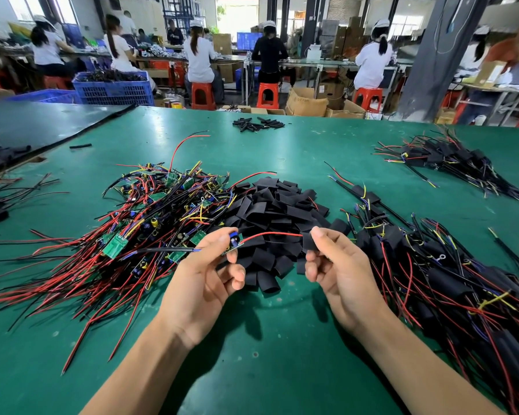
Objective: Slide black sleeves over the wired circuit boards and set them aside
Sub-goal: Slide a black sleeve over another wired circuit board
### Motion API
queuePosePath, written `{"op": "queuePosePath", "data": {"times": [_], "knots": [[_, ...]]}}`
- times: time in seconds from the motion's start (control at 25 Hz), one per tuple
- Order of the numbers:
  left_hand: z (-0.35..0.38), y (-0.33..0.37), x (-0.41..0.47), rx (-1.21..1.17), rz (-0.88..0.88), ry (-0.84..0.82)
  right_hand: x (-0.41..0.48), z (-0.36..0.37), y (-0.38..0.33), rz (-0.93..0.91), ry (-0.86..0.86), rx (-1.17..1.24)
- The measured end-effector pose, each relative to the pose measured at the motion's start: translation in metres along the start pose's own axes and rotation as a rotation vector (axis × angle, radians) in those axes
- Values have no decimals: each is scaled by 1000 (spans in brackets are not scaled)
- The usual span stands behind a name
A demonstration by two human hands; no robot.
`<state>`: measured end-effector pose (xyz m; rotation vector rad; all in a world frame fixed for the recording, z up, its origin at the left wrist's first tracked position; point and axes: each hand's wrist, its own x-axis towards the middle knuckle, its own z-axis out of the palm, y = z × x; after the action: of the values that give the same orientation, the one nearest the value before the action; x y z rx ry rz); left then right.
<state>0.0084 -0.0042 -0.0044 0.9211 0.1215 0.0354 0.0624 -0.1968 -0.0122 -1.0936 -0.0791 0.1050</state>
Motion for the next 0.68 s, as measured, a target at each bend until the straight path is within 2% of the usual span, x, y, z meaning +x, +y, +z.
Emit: {"op": "queuePosePath", "data": {"times": [0.12,0.44,0.68], "knots": [[4,-7,0,89,-51,-11,-2,4,3,46,-29,68],[10,-18,2,180,-96,-10,-1,5,-3,221,39,256],[8,-18,3,175,-78,1,-4,6,0,232,-57,225]]}}
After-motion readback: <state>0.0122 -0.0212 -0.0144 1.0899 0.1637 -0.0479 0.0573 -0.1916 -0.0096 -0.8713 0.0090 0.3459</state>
